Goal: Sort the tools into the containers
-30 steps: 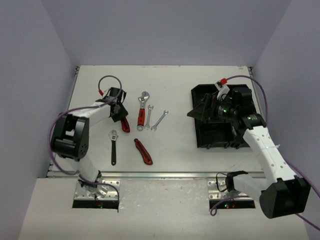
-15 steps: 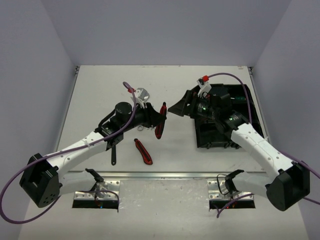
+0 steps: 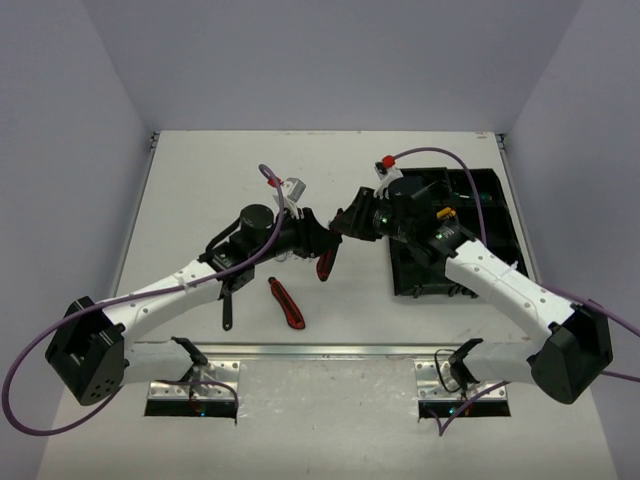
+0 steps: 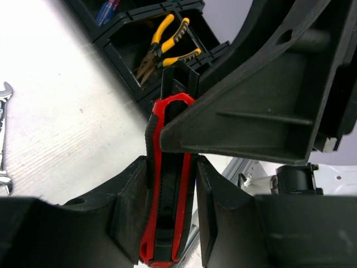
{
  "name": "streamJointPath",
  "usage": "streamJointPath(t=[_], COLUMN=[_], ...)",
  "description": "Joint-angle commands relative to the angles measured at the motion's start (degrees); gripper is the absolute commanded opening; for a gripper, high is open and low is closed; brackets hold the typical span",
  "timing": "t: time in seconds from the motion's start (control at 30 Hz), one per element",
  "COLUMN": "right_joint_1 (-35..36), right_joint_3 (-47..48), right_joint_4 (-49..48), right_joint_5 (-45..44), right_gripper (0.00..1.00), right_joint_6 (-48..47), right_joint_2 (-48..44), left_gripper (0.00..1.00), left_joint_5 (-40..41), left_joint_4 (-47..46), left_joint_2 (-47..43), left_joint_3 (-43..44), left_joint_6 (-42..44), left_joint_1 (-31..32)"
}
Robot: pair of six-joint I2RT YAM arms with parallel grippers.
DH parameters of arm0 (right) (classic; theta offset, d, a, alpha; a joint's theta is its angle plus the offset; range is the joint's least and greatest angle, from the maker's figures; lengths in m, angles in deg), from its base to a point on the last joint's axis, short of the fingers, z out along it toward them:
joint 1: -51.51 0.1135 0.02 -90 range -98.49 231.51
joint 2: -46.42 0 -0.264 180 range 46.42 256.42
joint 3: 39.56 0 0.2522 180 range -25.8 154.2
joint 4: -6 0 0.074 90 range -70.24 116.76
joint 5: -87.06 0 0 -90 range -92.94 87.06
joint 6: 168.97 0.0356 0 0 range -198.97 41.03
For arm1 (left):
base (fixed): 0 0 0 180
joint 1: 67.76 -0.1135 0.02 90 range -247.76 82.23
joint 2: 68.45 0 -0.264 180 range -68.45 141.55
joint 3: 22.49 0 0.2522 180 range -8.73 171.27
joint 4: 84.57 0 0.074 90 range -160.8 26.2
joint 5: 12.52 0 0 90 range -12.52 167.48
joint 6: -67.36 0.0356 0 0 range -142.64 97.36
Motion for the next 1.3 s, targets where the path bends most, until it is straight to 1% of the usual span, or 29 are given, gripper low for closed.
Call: streamJointPath(t=[0.0,0.03,0.07,0.1,0.13,0.17,0.2,0.23,0.27,0.33,0.47,0.57,0.67,0.73,0.77,0.83,0.9,1.0,1.13,1.27], right_joint_1=[1.3,1.3,1.2,1.1,1.0,0.5,-0.6,-2.5,-4.5,-10.7,-19.5,-28.8,-38.0,-42.3,-43.8,-45.7,-47.3,-48.3,-49.2,-49.5], right_joint_3=[2.3,2.1,2.3,2.4,2.3,2.4,2.3,2.1,1.8,0.6,2.4,5.1,6.7,8.6,10.2,12.2,14.5,17.1,20.1,18.6], right_joint_4=[-1.2,-1.5,-0.9,-0.5,-0.3,0.4,1.4,2.7,3.5,4.9,11.4,17.3,18.8,19.2,19.8,20.3,20.3,19.8,17.9,16.8], right_joint_5=[-1.9,-1.9,-2.5,-3.6,-5.3,-7.4,-9.0,-9.8,-9.9,-10.4,-20.1,-26.7,-30.5,-33.9,-35.5,-37.4,-37.5,-37.7,-36.1,-34.5], right_gripper=[0.22,0.06,0.02,0.0,0.0,0.0,0.0,0.0,0.0,0.0,0.0,0.0,0.0,0.0,0.0,0.0,0.0,0.0,0.0,0.0], right_joint_6=[-0.2,-0.4,-1.0,-1.8,-2.8,-3.4,-3.8,-4.0,-4.0,-3.8,-6.7,-8.4,-9.0,-10.1,-10.9,-11.9,-13.1,-14.2,-16.3,-16.0], right_joint_2=[1.3,1.5,1.6,1.4,1.0,0.4,-0.2,-0.9,-1.6,-2.8,-4.1,-3.1,-1.4,0.8,2.4,4.6,7.4,10.3,16.8,19.0], left_gripper=[0.0,0.0,0.0,0.11,0.37,0.64,0.84,0.95,1.0,1.0,1.0,1.0,1.0,1.0,1.0,1.0,1.0,1.0,1.0,1.0], left_joint_5=[2.0,1.9,1.9,2.1,2.6,3.5,4.6,5.9,7.0,9.8,21.8,29.8,34.1,37.0,37.8,39.4,38.7,35.6,32.8,32.2], left_joint_4=[-1.7,-1.7,-1.3,-0.7,0.2,1.2,2.2,3.1,4.0,8.3,22.2,32.3,37.8,43.2,44.4,46.8,46.8,45.3,44.2,44.1], left_joint_2=[0.2,0.3,0.3,0.2,-0.1,-0.5,-1.1,-1.7,-2.4,-4.9,-9.2,-11.6,-12.8,-12.8,-12.8,-12.7,-13.3,-14.2,-14.4,-15.2], left_joint_3=[4.8,5.3,5.7,6.1,6.5,6.8,7.0,7.1,7.2,7.6,9.9,10.6,9.7,8.2,7.9,6.9,5.8,4.7,4.7,3.8], left_joint_6=[1.8,1.9,2.1,2.3,2.6,2.8,3.1,3.5,3.9,4.4,3.9,3.0,1.4,-0.4,-0.8,-1.8,-1.7,-1.1,-0.7,-3.8], left_joint_1=[0.5,0.5,0.5,0.5,0.5,0.4,0.4,0.5,0.5,0.5,0.5,0.5,0.5,0.4,0.5,0.4,0.5,0.5,0.4,0.5])
